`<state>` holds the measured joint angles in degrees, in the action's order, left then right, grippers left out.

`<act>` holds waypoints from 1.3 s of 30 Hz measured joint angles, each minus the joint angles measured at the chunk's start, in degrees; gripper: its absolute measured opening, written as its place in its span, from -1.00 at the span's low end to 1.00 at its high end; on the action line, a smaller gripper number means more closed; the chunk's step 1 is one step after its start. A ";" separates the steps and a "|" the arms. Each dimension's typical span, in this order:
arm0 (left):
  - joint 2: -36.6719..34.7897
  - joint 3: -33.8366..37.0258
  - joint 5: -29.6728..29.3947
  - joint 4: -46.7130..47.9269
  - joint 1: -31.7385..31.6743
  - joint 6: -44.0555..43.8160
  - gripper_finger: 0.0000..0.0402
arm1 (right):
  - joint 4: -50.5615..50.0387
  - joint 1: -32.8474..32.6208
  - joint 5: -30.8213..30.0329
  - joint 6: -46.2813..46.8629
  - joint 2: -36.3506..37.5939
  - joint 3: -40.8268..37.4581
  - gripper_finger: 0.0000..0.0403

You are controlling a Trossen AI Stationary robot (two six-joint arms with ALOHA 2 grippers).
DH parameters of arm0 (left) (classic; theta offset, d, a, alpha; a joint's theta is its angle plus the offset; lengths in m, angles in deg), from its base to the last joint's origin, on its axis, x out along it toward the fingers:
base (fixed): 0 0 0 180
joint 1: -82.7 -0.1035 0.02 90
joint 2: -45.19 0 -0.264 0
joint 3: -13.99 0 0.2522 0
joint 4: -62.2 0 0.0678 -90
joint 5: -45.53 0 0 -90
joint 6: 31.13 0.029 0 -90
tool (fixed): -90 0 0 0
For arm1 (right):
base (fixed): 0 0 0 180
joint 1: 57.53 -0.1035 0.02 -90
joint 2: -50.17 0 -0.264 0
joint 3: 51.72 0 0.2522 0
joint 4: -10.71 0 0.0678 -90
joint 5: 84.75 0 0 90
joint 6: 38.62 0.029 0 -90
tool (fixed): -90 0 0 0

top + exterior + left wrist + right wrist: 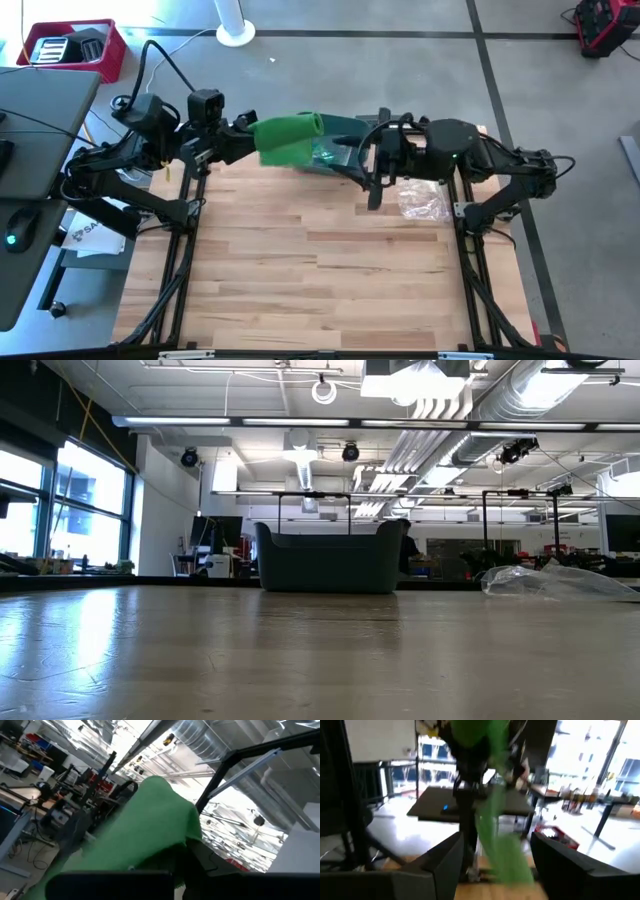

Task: Roll bandage
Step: Roll the green bandage

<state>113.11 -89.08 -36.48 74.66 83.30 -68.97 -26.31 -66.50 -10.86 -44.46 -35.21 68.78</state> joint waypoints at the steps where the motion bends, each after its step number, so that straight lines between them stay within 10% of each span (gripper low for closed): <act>1: 0.00 0.00 0.15 0.00 0.00 -0.02 -0.97 | 1.29 0.00 -0.41 -0.92 0.00 0.00 0.12; 14: 0.58 -0.02 0.45 0.24 0.00 -5.98 -0.97 | 13.82 2.86 -1.94 -8.66 -4.36 0.02 0.12; 23: 2.62 -0.02 1.62 1.61 0.00 -12.48 -0.97 | 16.61 6.33 13.87 -4.77 -6.89 0.02 0.07; 32: 3.11 -0.02 3.50 3.16 0.00 -18.29 -0.97 | 13.30 5.91 5.80 -11.08 -7.03 0.00 -0.91; 39: 1.43 -0.02 3.52 14.17 0.00 -19.92 -0.97 | 13.33 2.34 -5.43 -26.94 -0.41 0.13 -0.99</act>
<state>114.54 -89.11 -32.97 88.83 83.30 -88.89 -12.98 -64.16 -16.29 -71.40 -35.62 68.91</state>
